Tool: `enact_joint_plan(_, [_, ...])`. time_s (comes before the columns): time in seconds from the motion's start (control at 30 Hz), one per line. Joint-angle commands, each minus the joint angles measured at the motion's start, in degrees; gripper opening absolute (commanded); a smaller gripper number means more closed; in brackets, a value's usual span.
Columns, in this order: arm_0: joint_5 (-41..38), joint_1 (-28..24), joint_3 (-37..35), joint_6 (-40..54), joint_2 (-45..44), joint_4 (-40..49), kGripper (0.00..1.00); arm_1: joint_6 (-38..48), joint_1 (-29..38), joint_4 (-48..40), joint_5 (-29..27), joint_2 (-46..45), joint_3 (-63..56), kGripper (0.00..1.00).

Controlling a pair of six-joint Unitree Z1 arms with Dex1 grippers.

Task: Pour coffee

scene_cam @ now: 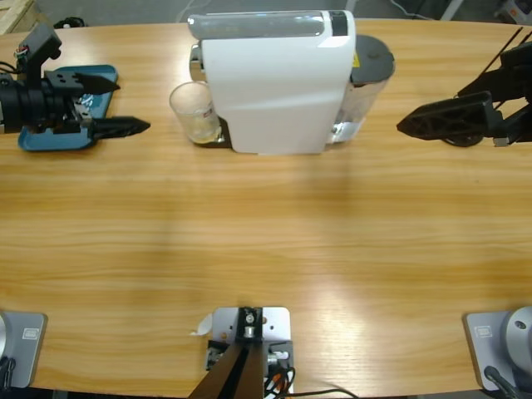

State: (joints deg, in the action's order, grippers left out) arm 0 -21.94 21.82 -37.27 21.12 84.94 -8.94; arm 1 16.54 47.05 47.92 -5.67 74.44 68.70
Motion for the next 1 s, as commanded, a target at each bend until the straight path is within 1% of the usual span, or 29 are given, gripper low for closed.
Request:
enact_joint_plan(0.03, [-3.0,0.7,1.1,0.2,6.8,-4.8,0.996,0.7,0.6,-0.8,0.7,3.0,-2.0,1.0])
enact_joint_plan(0.2, [-2.4,1.2,1.1,0.3,7.4,-4.9,0.997,0.7,0.6,-1.3,1.0,3.3,-2.5,1.0])
enact_joint_plan(0.27, [-2.3,1.3,1.1,2.2,7.6,-4.9,1.0,0.7,0.6,-1.3,1.0,3.3,-2.6,1.0])
enact_joint_plan(0.4, [-3.7,2.0,0.8,4.8,8.6,-5.3,1.0,0.7,0.6,-1.8,1.1,3.3,-3.3,1.0])
enact_joint_plan(0.57, [-4.5,2.0,0.5,5.3,10.9,-7.4,1.0,0.7,0.6,-2.2,1.2,3.7,-3.8,1.0])
enact_joint_plan(0.77, [-5.4,2.0,-1.5,5.3,14.8,-10.8,1.0,0.7,0.6,-3.2,1.6,4.8,-3.9,1.0])
enact_joint_plan(1.0, [-7.7,2.0,-3.8,5.3,18.2,-11.8,1.0,0.7,0.6,-3.5,1.9,6.2,-3.9,1.0])
